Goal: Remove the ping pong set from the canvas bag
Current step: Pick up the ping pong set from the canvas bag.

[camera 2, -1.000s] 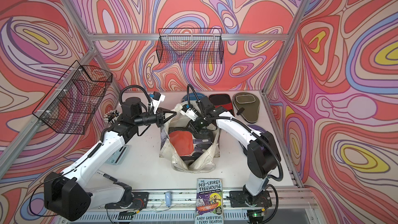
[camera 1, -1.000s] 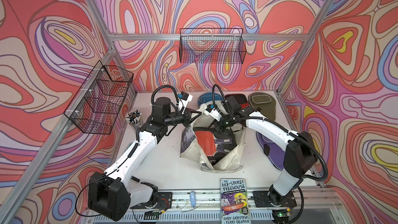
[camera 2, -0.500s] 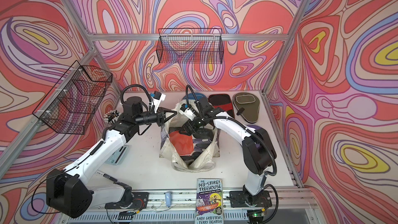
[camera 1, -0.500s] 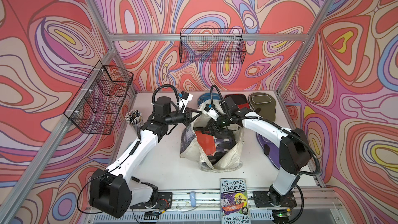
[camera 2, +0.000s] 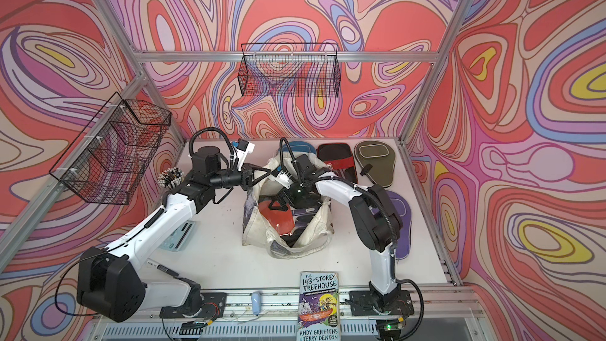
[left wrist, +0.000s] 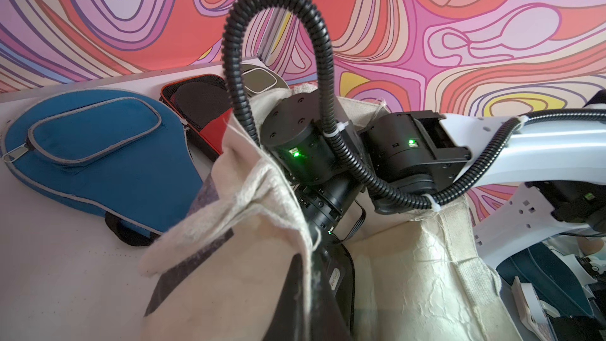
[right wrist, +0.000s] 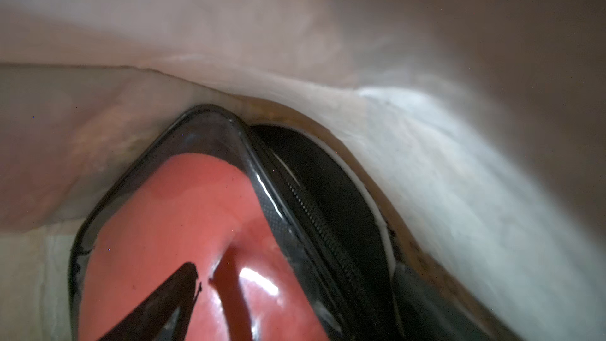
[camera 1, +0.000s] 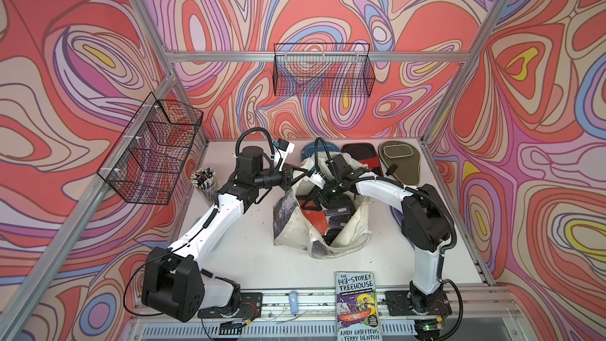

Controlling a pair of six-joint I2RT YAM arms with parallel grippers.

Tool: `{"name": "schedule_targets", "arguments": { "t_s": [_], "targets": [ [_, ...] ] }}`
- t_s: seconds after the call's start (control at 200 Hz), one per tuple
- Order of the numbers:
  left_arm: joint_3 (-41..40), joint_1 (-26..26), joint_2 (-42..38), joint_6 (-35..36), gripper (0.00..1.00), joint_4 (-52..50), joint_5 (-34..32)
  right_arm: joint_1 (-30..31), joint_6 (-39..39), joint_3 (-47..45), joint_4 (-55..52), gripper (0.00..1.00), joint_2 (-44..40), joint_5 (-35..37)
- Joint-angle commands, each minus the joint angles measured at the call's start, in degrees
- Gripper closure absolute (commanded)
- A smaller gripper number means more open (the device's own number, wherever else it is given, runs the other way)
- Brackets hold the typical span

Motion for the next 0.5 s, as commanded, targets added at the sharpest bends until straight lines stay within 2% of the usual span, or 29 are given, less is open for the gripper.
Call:
{"name": "schedule_targets", "arguments": {
  "t_s": [0.0,0.12,0.285,0.401,0.496],
  "targets": [
    [4.51,-1.19,-1.69,0.08,1.00,9.20,9.02,0.34,-1.08,0.20,-1.85,0.04,4.65,-3.05],
    [4.47,-1.19,-1.60,0.46,1.00,8.79,8.86,0.32,-3.37,0.57,-6.53,0.04,5.60,-6.40],
    [4.59,-0.97,-1.69,2.16,1.00,7.26,8.12,0.27,-9.20,2.66,-18.52,0.08,6.58,-7.90],
    [4.33,-0.32,-1.95,2.80,1.00,6.75,7.20,0.19,-10.72,3.01,-23.01,0.14,5.91,-7.04],
    [3.94,0.53,-2.37,2.81,1.00,7.01,6.68,-0.09,-10.64,3.01,-24.30,0.25,4.88,-6.43]
  ]
}}
